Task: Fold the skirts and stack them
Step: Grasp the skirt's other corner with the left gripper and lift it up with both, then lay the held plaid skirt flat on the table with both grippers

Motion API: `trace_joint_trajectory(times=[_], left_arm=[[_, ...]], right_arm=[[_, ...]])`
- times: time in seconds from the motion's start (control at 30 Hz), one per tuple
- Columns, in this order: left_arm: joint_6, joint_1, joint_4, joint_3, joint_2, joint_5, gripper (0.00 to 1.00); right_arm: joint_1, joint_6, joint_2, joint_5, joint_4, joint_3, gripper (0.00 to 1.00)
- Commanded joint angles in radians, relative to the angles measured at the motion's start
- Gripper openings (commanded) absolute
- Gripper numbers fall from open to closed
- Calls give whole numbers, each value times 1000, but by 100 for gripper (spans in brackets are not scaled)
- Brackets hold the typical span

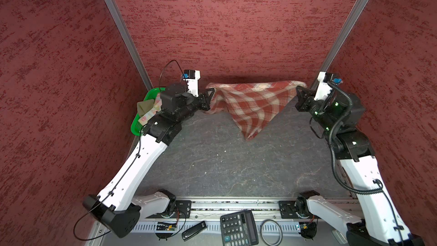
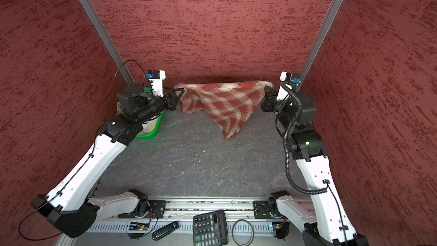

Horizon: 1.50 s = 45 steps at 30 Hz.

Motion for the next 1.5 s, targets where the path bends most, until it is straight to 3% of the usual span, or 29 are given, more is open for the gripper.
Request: trace_joint_trajectory(times=[0.0,0.13,0.3,0.53,0.7,0.83,0.93,1.0,1.23,1.27,1.3,1.33,1.37,1.4,1.43,1.47], left_arm=[[59,-36,-182,-1,-67,-80,0],[59,-61,-256,30,-147,-103,0],[79,-38,-264,73,-112,-118,0],[77,96,-152,168,197,45,0],[77,170,-176,450,429,158,0],[102,172,-223,574,475,164,0],[82,169,-187,472,412,165,0],[52,166,-113,315,328,160,0],[-14,105,183,-472,49,59,0],[-27,94,220,-562,26,45,4],[-38,88,248,-633,8,35,20],[-48,85,260,-675,-6,31,44],[-61,84,260,-697,-18,31,63],[-68,79,243,-700,-35,20,73],[-72,72,227,-695,-48,-2,80],[-71,66,217,-684,-61,-17,86]], right_arm=[[3,10,-53,15,-45,40,0],[2,18,-76,17,-102,79,0],[3,10,-2,64,-145,155,0],[-24,-45,268,-2,22,200,0],[-99,-49,485,-112,79,428,0],[-104,-81,549,-128,10,592,0],[-105,-85,488,-132,-5,517,0],[-105,-65,380,-138,38,344,0],[-99,103,-26,-175,224,-444,0],[-99,151,-86,-160,233,-550,0],[-98,190,-144,-141,237,-636,12],[-99,223,-195,-111,220,-692,29],[-98,250,-242,-72,182,-728,51],[-98,268,-272,-25,125,-736,71],[-98,277,-284,17,73,-725,81],[-98,277,-282,52,28,-705,85]])
